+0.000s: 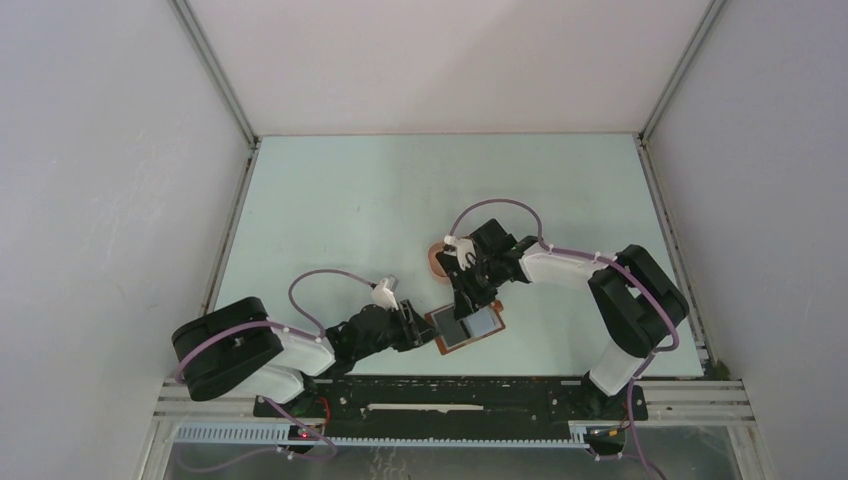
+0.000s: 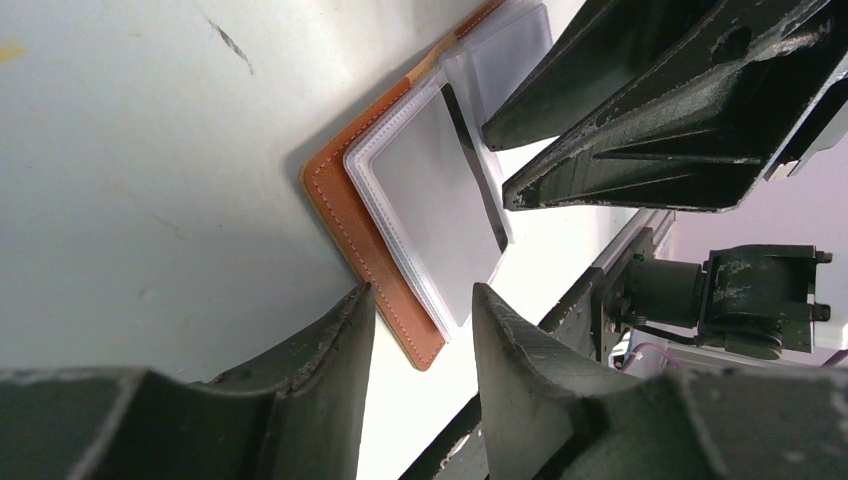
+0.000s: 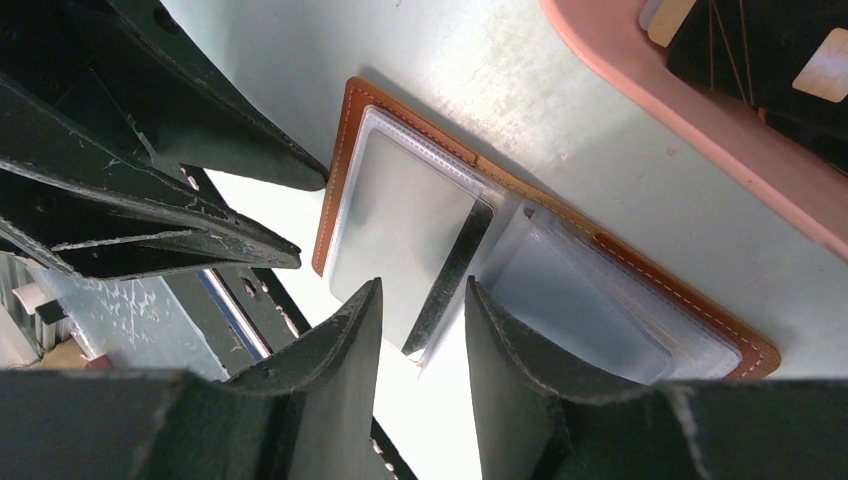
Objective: Put the credit cards into the card holder
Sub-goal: Insert the credit card into the card holder.
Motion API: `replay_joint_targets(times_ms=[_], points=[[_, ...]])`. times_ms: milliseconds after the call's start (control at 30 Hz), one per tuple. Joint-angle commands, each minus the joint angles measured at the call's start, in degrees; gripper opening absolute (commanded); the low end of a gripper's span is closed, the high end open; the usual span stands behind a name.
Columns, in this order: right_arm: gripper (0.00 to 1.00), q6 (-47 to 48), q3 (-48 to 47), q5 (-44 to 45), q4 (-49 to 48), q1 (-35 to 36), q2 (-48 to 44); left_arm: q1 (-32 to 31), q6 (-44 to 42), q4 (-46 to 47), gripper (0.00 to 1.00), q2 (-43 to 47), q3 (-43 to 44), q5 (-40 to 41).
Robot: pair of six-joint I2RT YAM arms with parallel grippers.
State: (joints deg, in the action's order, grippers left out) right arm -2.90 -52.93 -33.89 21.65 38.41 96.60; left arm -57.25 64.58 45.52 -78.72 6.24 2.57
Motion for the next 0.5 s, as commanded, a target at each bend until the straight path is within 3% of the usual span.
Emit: replay_joint_targets(times_ms=[0, 467], points=[[0.45, -0.1, -0.98, 0.36, 0.59, 0.5, 1.27, -0.33, 0.02, -0.19, 0.47, -0.56, 1.09, 0.07], [0.46, -2.62, -1.03, -8.39, -1.45, 0.35, 4.21, -0.32, 0.16, 2.11, 0.46, -2.58, 1.24, -0.75]])
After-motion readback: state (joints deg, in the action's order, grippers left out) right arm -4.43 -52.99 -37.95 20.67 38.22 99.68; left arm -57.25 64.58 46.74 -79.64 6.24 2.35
